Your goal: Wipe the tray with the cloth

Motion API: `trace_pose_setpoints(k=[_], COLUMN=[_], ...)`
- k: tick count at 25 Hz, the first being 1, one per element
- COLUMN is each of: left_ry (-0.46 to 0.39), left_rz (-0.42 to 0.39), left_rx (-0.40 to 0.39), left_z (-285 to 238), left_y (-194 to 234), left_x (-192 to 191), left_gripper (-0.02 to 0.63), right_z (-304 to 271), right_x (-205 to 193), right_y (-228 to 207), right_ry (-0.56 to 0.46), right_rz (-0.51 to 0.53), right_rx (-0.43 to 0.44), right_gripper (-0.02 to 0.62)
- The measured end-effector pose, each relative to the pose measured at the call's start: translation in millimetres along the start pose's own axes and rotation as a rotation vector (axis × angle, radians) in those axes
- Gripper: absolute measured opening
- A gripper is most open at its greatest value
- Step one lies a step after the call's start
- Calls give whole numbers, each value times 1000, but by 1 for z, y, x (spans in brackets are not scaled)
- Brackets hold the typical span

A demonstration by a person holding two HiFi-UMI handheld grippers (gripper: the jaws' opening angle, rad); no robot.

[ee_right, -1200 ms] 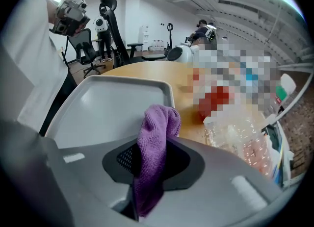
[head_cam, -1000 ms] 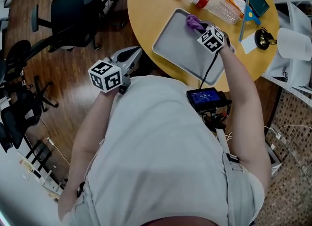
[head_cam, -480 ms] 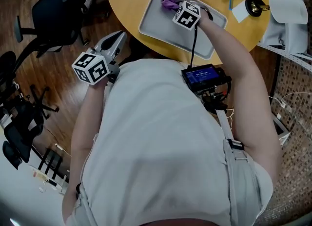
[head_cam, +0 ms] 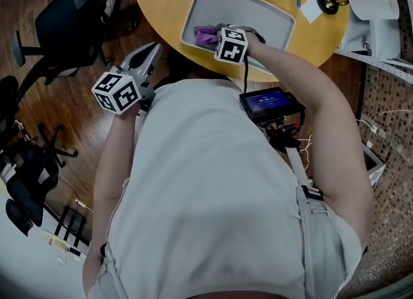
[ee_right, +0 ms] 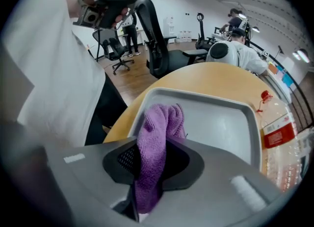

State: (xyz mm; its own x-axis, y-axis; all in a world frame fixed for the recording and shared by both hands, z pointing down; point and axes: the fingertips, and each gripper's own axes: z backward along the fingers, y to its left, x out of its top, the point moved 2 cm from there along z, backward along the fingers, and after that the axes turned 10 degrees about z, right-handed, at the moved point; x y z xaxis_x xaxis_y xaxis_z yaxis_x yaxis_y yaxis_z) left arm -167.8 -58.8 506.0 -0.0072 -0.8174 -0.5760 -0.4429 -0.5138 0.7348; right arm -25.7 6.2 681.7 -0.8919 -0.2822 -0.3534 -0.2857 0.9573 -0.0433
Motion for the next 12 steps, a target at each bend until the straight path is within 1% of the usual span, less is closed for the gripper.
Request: trace_pose_setpoints(k=[3, 7, 9, 12], left_ry=[-5, -12, -15, -20], left_rz=[5, 12, 15, 11], left_rx=[5, 14, 18, 24], left_z=[2, 11, 13, 10], left_y=[2, 6, 5, 1], left_x=[-2, -3, -4, -2], left_gripper=[0, 0, 0, 0], right_z=[-3, -1, 0, 1], right_x=[0, 0, 3, 10], right_y=[11, 11, 10, 1], right_ry=[16, 29, 24, 7], right_rz=[32, 23, 29, 47], right_rx=[24, 38, 32, 0], right_gripper=[80, 81, 81, 81])
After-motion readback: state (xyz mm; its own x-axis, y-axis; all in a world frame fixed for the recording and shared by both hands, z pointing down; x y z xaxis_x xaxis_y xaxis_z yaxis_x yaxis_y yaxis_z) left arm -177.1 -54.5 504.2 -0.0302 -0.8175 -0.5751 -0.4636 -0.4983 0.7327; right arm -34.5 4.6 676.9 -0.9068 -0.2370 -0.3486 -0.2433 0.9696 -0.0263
